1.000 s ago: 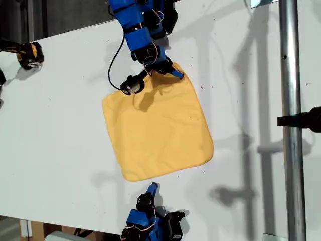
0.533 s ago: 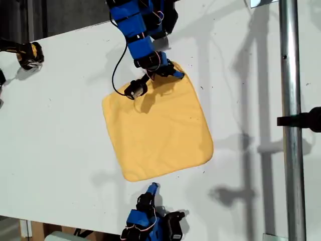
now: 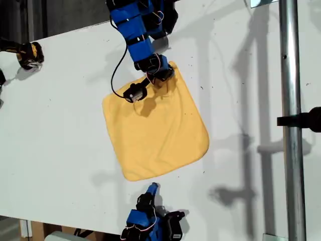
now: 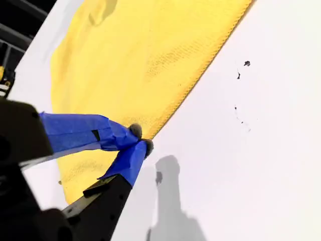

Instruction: Grasp corners of a towel and fold twice.

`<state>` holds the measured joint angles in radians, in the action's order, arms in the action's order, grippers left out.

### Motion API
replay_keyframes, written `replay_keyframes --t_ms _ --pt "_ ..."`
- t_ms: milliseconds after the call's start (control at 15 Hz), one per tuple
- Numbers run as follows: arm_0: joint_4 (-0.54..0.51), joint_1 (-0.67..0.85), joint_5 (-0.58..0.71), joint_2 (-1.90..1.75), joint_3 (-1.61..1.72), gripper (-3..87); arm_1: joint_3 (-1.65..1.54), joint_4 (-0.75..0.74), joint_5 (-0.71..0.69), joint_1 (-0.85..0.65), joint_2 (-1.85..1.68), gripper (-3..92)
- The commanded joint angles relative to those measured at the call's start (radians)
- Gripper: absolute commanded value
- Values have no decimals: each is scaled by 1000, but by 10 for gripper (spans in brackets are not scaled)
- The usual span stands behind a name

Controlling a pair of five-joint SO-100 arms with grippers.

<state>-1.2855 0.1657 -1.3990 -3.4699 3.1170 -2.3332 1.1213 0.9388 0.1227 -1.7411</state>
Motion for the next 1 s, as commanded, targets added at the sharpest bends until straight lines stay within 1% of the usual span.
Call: replay_keyframes --t_ms 0,200,333,467,600,933 --pt "5 2 -35 -5 -3 -14 26 -9 3 -11 -2 -1" --pt "20 -14 -66 9 -109 -15 26 -11 3 0 -2 -1" --pt "8 -18 -57 163 -273 -15 26 -14 3 5 2 -1" --pt "40 -57 -38 428 -483 -15 26 -15 3 8 2 -1" --pt "48 -115 2 716 -721 -15 26 -15 2 8 2 -1" --pt "15 -311 123 1397 -1364 -15 26 -17 -3 11 2 -1"
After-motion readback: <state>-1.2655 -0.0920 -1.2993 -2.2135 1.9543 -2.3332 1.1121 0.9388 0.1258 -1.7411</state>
